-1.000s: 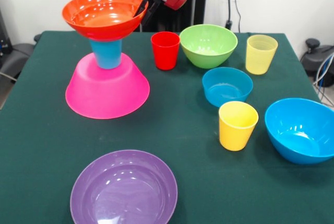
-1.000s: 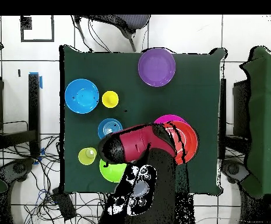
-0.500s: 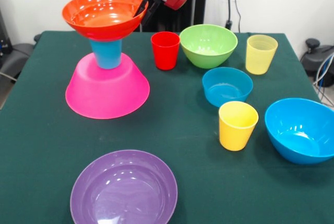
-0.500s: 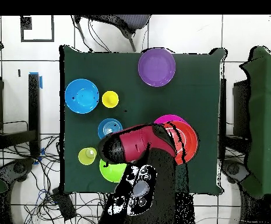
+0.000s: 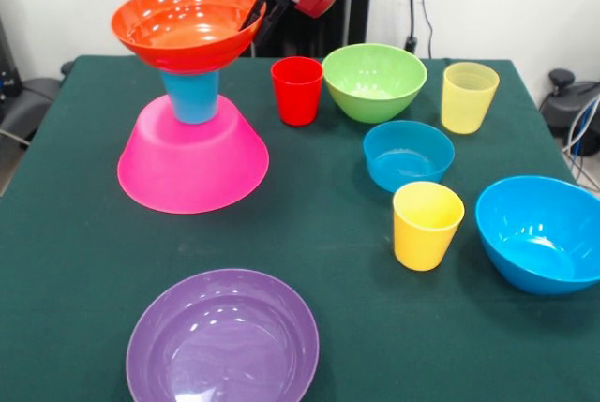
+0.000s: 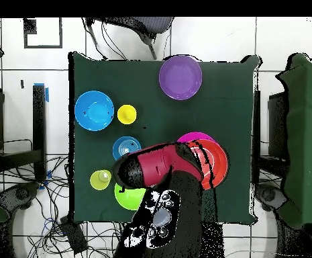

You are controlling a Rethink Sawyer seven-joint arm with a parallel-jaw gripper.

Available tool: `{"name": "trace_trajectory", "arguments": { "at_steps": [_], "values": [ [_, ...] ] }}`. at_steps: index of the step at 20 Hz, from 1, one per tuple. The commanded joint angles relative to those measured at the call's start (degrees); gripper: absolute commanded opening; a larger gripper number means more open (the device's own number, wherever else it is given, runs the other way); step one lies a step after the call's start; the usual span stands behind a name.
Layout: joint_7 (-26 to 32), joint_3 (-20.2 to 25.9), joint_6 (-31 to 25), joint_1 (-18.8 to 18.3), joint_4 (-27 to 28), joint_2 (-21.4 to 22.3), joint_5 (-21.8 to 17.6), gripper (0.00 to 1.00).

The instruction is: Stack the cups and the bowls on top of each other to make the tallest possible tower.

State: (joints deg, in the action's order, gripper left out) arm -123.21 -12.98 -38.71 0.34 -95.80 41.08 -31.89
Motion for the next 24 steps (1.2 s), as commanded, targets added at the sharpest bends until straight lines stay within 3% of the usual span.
{"name": "trace_trajectory", "arguments": {
  "at_steps": [1, 12, 22, 23, 24],
  "values": [
    [7.65, 5.57, 1.12, -0.43, -1.15, -0.37, -4.76, 0.0],
    [9.02, 6.56, 3.25, -2.31, -3.27, 1.03, -5.84, 0.0],
    [5.84, 6.33, 3.79, -1.45, -2.64, 0.4, -6.75, 0.0],
    [4.93, 6.11, 4.34, -1.08, -2.43, 0.16, -6.96, 1.0],
    [4.52, 6.0, 4.43, -0.9, -2.25, 0.01, -6.96, 1.0]
  ]
}}
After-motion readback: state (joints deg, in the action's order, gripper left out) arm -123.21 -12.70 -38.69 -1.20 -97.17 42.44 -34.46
